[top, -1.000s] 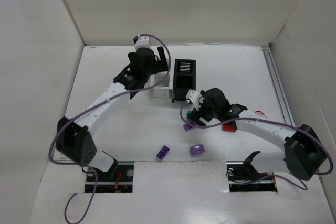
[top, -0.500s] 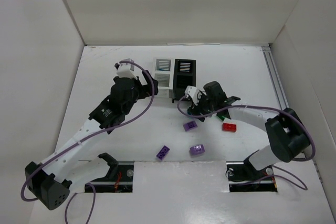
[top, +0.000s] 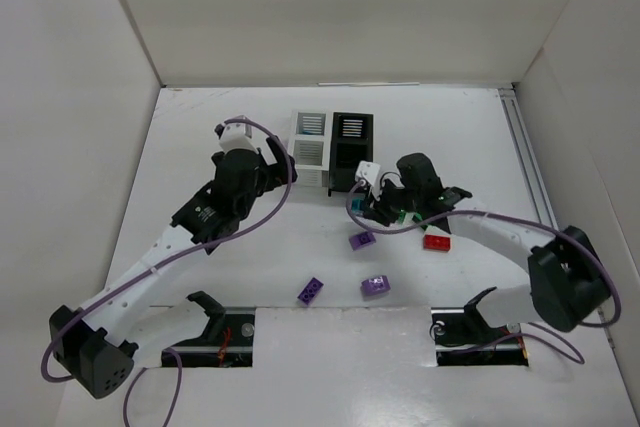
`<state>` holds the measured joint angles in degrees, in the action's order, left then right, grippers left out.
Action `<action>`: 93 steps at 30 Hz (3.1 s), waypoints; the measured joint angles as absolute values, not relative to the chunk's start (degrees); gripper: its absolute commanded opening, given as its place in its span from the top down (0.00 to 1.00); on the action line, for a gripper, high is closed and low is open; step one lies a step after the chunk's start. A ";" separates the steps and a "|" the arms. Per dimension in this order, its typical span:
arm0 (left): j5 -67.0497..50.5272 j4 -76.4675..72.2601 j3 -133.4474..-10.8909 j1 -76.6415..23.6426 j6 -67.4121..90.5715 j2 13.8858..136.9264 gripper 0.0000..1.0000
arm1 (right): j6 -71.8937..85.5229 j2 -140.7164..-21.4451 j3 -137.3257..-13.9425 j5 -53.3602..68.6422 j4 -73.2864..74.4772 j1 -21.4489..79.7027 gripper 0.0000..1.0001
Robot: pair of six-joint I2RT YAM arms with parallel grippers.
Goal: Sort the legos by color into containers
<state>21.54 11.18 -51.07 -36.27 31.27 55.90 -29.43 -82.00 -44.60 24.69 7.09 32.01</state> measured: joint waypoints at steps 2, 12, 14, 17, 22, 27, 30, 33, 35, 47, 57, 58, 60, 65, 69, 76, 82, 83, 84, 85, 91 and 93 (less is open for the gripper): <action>21.54 11.14 -50.87 -36.27 31.70 55.53 0.00 | -28.82 -77.32 -44.23 25.28 7.29 32.84 0.92; 21.43 12.36 -46.81 -36.27 36.95 51.68 0.00 | -28.25 -83.68 -72.29 21.50 11.11 36.42 0.89; 21.15 13.21 -46.11 -36.27 37.63 51.68 0.00 | -28.53 -91.42 -83.15 20.67 12.08 35.57 0.88; 20.71 13.96 -45.60 -36.27 38.24 51.70 0.00 | -30.02 -104.07 -99.55 18.85 14.96 34.70 0.88; 20.25 14.52 -45.60 -36.29 39.07 51.70 0.00 | -32.10 -121.27 -118.43 17.02 21.47 33.61 0.86; 20.05 14.61 -45.60 -36.29 39.35 51.70 0.00 | -32.80 -129.69 -124.36 16.95 26.94 32.75 0.60; 19.88 14.61 -45.60 -36.27 39.42 51.70 0.00 | -33.19 -130.15 -124.36 17.02 29.69 32.51 0.37; 19.29 14.55 -45.67 -36.27 39.03 52.12 0.00 | -33.47 -129.10 -124.31 17.80 30.00 32.34 0.23; 18.70 14.59 -45.89 -36.27 38.65 52.77 0.00 | -33.71 -127.07 -123.11 18.65 29.28 32.25 0.15; 14.83 13.93 -46.96 -36.29 36.62 55.75 0.00 | -20.78 -87.22 -81.45 11.33 21.19 20.36 0.13; 12.58 12.29 -46.85 -36.29 35.75 57.67 0.00 | -8.82 -75.94 -54.28 -2.20 27.31 9.04 0.21; 12.43 12.25 -46.78 -36.29 35.66 57.93 0.00 | -8.43 -76.62 -53.98 -2.37 27.75 9.02 0.22; 12.25 12.16 -46.44 -36.27 35.55 58.02 0.00 | -7.66 -78.00 -53.52 -2.42 27.83 9.02 0.22; 12.01 11.70 -45.41 -36.27 35.38 58.02 0.00 | -6.79 -80.03 -50.54 -0.82 26.33 9.08 0.22; 11.88 11.35 -45.23 -36.27 35.38 58.70 0.00 | -6.37 -82.02 -48.64 0.54 25.58 9.47 0.22; 11.62 10.90 -45.21 -36.27 35.38 60.66 0.00 | -5.74 -85.52 -47.72 2.68 21.98 10.98 0.24; 11.55 10.48 -45.01 -36.27 35.38 60.69 0.00 | -4.60 -88.49 -47.72 3.44 19.25 12.47 0.33; 11.55 10.50 -45.01 -36.27 35.38 60.69 0.00 | -4.14 -88.95 -47.72 3.44 18.87 12.47 0.35; 11.55 10.50 -44.99 -36.27 35.35 60.69 0.00 | -3.79 -89.19 -47.72 3.31 18.68 12.47 0.36; 11.57 10.48 -44.99 -36.27 35.35 60.69 0.00 | -3.38 -89.23 -47.72 3.01 18.39 12.47 0.38; 11.60 10.52 -44.99 -36.27 35.35 60.69 0.00 | -1.43 -89.25 -47.72 2.17 17.23 12.47 0.63; 11.60 10.52 -44.99 -36.27 35.35 60.66 0.00 | -0.99 -89.25 -47.72 2.02 16.86 12.47 0.67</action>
<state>11.60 10.52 -44.99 -36.27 35.35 60.66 -0.99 -89.25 -47.72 2.02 16.86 12.47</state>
